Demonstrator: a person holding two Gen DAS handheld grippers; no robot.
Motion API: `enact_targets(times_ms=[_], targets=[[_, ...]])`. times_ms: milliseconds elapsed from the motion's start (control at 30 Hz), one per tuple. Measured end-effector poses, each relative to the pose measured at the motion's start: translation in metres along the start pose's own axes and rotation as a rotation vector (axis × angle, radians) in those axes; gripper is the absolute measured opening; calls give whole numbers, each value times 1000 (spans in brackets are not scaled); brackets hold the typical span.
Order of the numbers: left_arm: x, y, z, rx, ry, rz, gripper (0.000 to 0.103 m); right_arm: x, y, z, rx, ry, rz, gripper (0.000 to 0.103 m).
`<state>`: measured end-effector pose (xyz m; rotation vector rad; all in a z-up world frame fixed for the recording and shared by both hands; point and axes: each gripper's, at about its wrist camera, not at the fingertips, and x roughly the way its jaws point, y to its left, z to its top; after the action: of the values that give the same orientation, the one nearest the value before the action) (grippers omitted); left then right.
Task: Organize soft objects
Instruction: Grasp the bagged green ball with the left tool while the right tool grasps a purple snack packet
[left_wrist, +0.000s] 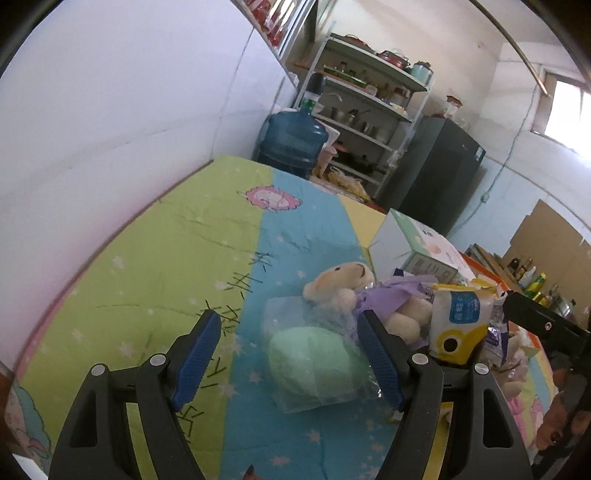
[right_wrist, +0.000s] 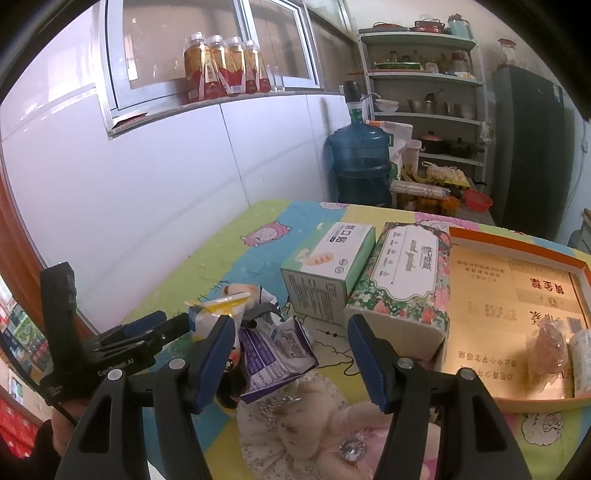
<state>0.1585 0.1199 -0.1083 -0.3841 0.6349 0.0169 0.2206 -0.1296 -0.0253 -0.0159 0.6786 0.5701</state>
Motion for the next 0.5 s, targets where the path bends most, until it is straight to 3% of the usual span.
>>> enact_targets(times_ms=[167, 267, 300, 367, 500], targets=[[18, -5, -7, 16, 79, -10, 78, 3, -1, 0, 4, 6, 5, 63], [19, -6, -6, 20, 76, -12, 77, 4, -1, -2, 6, 7, 7, 63], [19, -4, -6, 10, 73, -24, 75, 4, -1, -2, 6, 8, 7, 63], [19, 0, -7, -6, 70, -49, 53, 4, 0, -3, 5, 9, 10, 63], [17, 0, -10, 4, 58, -61, 47, 3, 1, -4, -2, 10, 14, 63]])
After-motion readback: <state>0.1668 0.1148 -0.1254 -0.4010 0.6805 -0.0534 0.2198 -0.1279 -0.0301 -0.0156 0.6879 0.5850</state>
